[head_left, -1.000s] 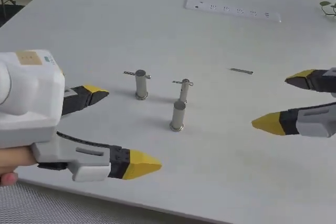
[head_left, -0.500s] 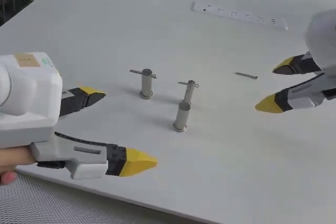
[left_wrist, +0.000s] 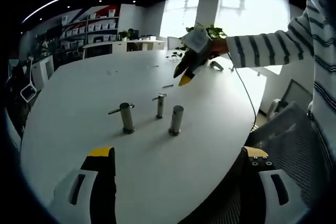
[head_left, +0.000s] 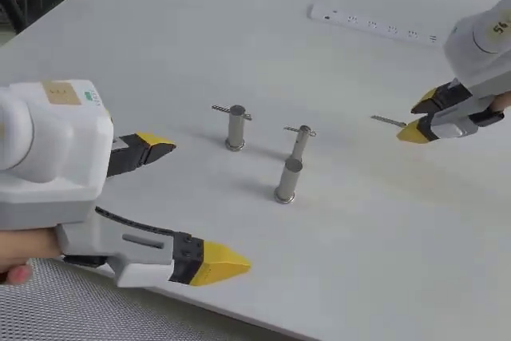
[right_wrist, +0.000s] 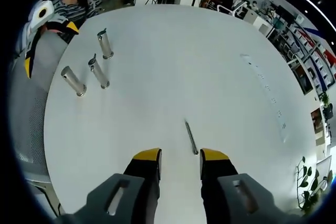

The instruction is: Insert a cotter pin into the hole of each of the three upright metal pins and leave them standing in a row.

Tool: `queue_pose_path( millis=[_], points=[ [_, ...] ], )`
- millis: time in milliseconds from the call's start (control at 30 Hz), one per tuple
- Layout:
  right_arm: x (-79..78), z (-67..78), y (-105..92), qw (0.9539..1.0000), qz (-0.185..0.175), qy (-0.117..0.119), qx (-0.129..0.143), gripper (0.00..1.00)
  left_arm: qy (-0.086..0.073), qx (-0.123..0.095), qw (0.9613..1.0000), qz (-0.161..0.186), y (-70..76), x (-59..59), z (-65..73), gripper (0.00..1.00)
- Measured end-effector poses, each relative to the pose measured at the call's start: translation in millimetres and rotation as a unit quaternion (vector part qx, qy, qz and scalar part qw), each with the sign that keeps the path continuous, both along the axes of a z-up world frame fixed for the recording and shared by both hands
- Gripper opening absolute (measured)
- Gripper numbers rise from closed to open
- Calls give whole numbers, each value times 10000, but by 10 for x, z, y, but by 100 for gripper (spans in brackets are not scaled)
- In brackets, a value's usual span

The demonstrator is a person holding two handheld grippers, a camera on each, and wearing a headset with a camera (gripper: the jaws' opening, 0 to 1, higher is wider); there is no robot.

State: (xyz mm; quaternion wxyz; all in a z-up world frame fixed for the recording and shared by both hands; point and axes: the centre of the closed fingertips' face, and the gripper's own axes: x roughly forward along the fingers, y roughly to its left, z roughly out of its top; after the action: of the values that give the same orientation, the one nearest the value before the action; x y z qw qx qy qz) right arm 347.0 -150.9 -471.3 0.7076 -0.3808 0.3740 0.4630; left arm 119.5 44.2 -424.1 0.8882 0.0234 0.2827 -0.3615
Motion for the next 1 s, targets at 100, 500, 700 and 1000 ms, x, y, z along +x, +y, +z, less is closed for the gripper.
queue_pose_path(
  millis=[100, 500, 700, 1000],
  points=[
    [80, -36, -1, 9999, 39, -26, -105, 19, 9, 7, 10000, 36, 24, -8, 4, 99],
    [181, -215, 6, 9985, 235, 100, -474, 9, 79, -39, 9999, 119, 39, -33, -26, 98],
    [182, -245, -2, 9974, 342, 183, -604, 7, 80, -100, 9996, 251, 72, -19, -20, 96],
    [45, -236, 58, 9947, 637, 425, -692, 0, 136, -77, 9994, 293, 108, -39, -10, 95]
  ],
)
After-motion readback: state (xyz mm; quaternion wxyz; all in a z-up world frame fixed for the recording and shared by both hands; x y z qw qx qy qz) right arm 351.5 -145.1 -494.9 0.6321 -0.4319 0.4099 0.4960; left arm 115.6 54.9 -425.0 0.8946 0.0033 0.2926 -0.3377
